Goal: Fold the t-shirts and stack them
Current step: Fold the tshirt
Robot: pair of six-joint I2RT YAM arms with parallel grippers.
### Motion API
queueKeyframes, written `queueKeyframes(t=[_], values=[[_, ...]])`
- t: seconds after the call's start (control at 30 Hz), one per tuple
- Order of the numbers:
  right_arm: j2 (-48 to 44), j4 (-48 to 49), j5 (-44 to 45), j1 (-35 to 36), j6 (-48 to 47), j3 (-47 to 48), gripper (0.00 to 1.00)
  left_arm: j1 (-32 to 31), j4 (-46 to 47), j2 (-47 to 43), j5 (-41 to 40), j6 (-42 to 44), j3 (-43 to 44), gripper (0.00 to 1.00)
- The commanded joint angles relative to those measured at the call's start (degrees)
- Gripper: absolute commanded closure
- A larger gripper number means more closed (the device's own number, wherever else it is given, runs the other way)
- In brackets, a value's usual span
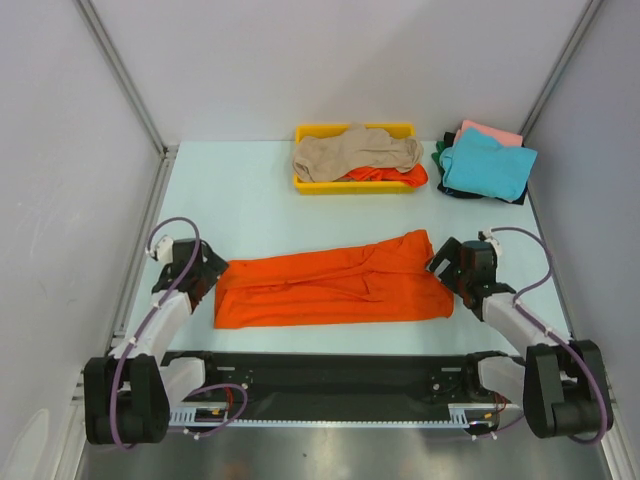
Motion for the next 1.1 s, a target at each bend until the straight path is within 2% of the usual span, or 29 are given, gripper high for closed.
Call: queueKeyframes(t=[0.0, 0.1, 0.2, 0.23, 0.3, 0.33, 0.37, 0.5, 0.53, 0.6, 0.63, 0.7, 0.73, 0.77, 0.9, 1.07], values=[[3.89, 4.47, -2.29, -0.13, 0.02, 2.19, 0.0, -0.38, 1.87, -1.58, 1.88, 0.55, -2.8, 0.08], [9.68, 7.9, -3.87, -0.14, -0.25, 2.72, 0.02, -0.72, 2.75, -0.8, 3.2, 0.91, -3.77, 0.09], [14.53, 10.02, -7.91, -0.14, -0.68, 3.59, 0.15, -1.08, 3.37, -0.18, 4.08, 1.0, -4.65, 0.11], [15.32, 10.11, -8.53, 0.13, -1.12, 4.47, 0.25, -1.17, 3.8, -0.26, 4.17, 1.0, -4.92, 0.12], [15.5, 11.25, -8.97, 0.22, -1.12, 4.39, 0.39, -1.17, 3.98, -0.53, 4.78, 1.08, -5.35, 0.15], [15.59, 11.6, -9.32, 0.39, -1.21, 4.22, 0.54, -1.17, 3.98, -1.05, 4.96, 1.08, -5.36, 0.17], [15.68, 12.47, -10.2, 0.57, -1.56, 4.13, 0.59, -1.17, 4.16, -1.32, 5.05, 1.17, -5.44, 0.19], [16.91, 14.06, -12.31, 1.09, -2.79, 4.74, 0.94, -3.1, 5.91, -0.8, 6.1, 1.43, -6.06, 0.3], [17.26, 14.15, -12.84, 1.1, -2.97, 5.09, 1.0, -3.19, 6.79, -0.53, 6.63, 1.61, -6.15, 0.45], [18.57, 14.07, -13.1, 1.01, -4.11, 6.58, 1.0, -3.45, 7.58, 0.52, 7.42, 1.61, -6.5, 0.55], [19.01, 13.89, -13.02, 1.09, -4.46, 7.2, 1.0, -3.54, 8.46, 0.79, 8.12, 1.7, -6.59, 0.66], [20.76, 13.27, -12.58, 1.01, -5.42, 9.65, 1.0, -3.98, 9.51, 1.31, 8.65, 1.87, -6.85, 0.76], [21.47, 13.01, -11.97, 1.01, -5.95, 10.8, 1.0, -4.15, 9.78, 1.4, 9.0, 1.87, -6.85, 0.91], [22.61, 12.49, -11.79, 0.83, -6.48, 12.2, 1.0, -4.42, 9.87, 1.41, 9.18, 1.79, -6.94, 0.98], [30.43, 8.8, -10.91, -0.22, -9.29, 22.12, 1.0, -5.21, 7.43, 0.01, 10.23, 0.82, -6.33, 1.0], [42.56, 2.31, -10.65, 0.3, -13.07, 40.39, 1.0, -7.14, 2.58, -4.83, 12.86, -2.51, -5.8, 1.0]])
